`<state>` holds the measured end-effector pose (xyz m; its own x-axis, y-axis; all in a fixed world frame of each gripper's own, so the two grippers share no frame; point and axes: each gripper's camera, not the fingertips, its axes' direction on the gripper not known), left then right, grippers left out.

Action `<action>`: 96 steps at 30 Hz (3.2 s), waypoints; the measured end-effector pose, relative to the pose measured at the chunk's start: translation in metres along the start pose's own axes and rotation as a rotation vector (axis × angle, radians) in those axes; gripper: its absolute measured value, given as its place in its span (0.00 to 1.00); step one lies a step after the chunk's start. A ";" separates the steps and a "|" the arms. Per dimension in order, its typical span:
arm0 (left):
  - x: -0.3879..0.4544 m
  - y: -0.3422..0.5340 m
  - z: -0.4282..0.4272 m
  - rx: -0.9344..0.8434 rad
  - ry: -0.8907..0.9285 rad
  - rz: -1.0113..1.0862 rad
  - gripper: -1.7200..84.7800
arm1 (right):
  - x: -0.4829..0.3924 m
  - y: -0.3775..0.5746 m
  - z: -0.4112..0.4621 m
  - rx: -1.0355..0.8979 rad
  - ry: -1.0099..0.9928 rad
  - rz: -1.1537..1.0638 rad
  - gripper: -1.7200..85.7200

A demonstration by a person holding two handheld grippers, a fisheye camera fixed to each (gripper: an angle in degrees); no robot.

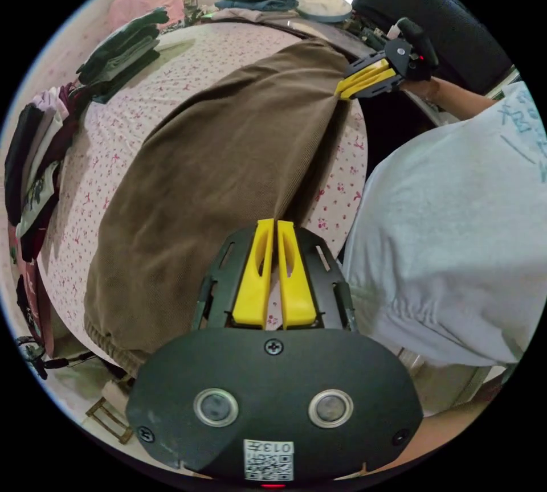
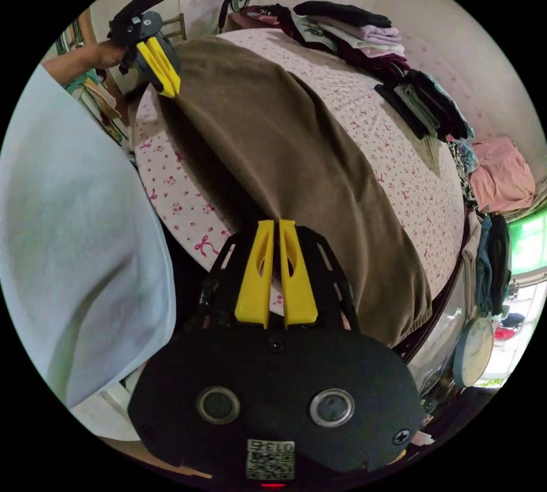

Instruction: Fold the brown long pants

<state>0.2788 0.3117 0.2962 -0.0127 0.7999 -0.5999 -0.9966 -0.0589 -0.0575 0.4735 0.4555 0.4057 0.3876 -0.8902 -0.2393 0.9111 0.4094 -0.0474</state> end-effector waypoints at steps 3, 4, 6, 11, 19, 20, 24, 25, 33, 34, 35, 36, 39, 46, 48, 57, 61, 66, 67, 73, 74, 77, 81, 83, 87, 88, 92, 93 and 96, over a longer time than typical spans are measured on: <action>-0.004 0.007 0.001 0.021 0.048 -0.011 0.02 | 0.001 0.013 -0.009 0.039 -0.030 0.016 0.03; -0.004 0.007 0.011 -0.006 0.050 -0.001 0.02 | -0.001 0.016 -0.004 0.028 -0.035 0.012 0.03; -0.003 0.006 0.029 -0.051 0.037 0.008 0.02 | -0.005 0.019 0.008 -0.003 -0.028 0.000 0.04; -0.009 0.008 0.046 -0.066 0.031 -0.028 0.02 | -0.001 0.026 0.023 -0.046 -0.016 0.023 0.05; -0.024 0.028 0.006 0.062 0.110 -0.114 0.02 | 0.090 0.111 -0.012 0.082 0.015 0.661 0.09; -0.026 0.026 0.003 0.088 0.111 -0.125 0.02 | 0.109 0.134 -0.014 0.118 0.009 0.827 0.11; -0.029 0.002 0.006 0.136 0.017 -0.167 0.02 | 0.150 0.199 -0.007 0.284 -0.134 1.249 0.13; -0.028 -0.007 0.011 0.131 -0.006 -0.164 0.02 | 0.157 0.213 0.000 0.304 -0.175 1.337 0.14; -0.022 -0.030 0.039 0.035 0.017 -0.152 0.02 | 0.183 0.217 0.039 0.389 -0.421 1.431 0.09; -0.020 -0.030 0.041 0.012 0.010 -0.146 0.02 | 0.187 0.211 0.038 0.387 -0.423 1.420 0.07; -0.018 -0.030 0.041 0.008 0.004 -0.143 0.02 | 0.190 0.205 0.033 0.363 -0.379 1.391 0.06; -0.015 -0.029 0.039 0.009 -0.005 -0.137 0.02 | 0.192 0.201 0.029 0.353 -0.355 1.367 0.06; -0.011 -0.026 0.037 0.000 0.001 -0.138 0.02 | 0.197 0.180 0.006 0.290 -0.200 1.241 0.06; -0.019 0.001 0.010 0.032 -0.040 -0.227 0.02 | 0.225 0.145 0.009 0.040 -0.104 1.172 0.10; -0.028 0.016 -0.005 0.061 -0.116 -0.292 0.02 | 0.234 0.130 -0.004 0.024 0.001 1.147 0.10; -0.077 0.089 -0.019 -0.009 -0.294 -0.607 0.02 | 0.272 -0.099 -0.002 0.219 -0.164 0.535 0.10; -0.066 0.110 -0.040 0.050 -0.299 -0.677 0.02 | 0.278 -0.215 0.021 0.240 -0.324 0.268 0.10; -0.058 0.133 -0.069 0.108 -0.392 -0.718 0.02 | 0.286 -0.326 0.052 0.170 -0.434 0.032 0.10; -0.059 0.136 -0.069 0.072 -0.409 -0.710 0.02 | 0.288 -0.349 0.060 0.136 -0.458 -0.019 0.11; -0.060 0.146 -0.058 0.041 -0.400 -0.732 0.02 | 0.293 -0.429 0.101 -0.049 -0.559 -0.192 0.11; -0.059 0.147 -0.057 0.039 -0.401 -0.730 0.02 | 0.293 -0.438 0.108 -0.088 -0.567 -0.217 0.10; -0.054 0.145 -0.049 0.007 -0.424 -0.703 0.02 | 0.300 -0.456 0.116 -0.137 -0.601 -0.244 0.07; -0.043 0.145 -0.038 -0.053 -0.506 -0.718 0.02 | 0.335 -0.467 0.101 -0.042 -0.528 -0.200 0.05; -0.036 0.152 -0.034 -0.023 -0.532 -0.752 0.02 | 0.373 -0.467 0.103 0.013 -0.617 -0.069 0.04; -0.026 0.151 -0.030 -0.031 -0.580 -0.741 0.02 | 0.384 -0.471 0.123 -0.033 -0.641 -0.031 0.04; -0.027 0.151 -0.031 -0.039 -0.576 -0.734 0.02 | 0.383 -0.473 0.125 -0.038 -0.627 -0.038 0.04; -0.030 0.160 -0.042 0.029 -0.506 -0.801 0.02 | 0.414 -0.463 0.092 0.065 -0.588 0.039 0.05; -0.031 0.164 -0.050 0.064 -0.474 -0.853 0.02 | 0.421 -0.457 0.084 0.088 -0.581 0.055 0.05; -0.024 0.155 -0.071 0.154 -0.487 -0.842 0.02 | 0.441 -0.418 0.052 0.129 -0.474 0.055 0.06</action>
<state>0.1306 0.2405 0.2449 0.7085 0.7056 -0.0139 -0.6946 0.6938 -0.1902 0.2713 -0.1185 0.3706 0.4298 -0.8730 0.2304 0.8858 0.4572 0.0802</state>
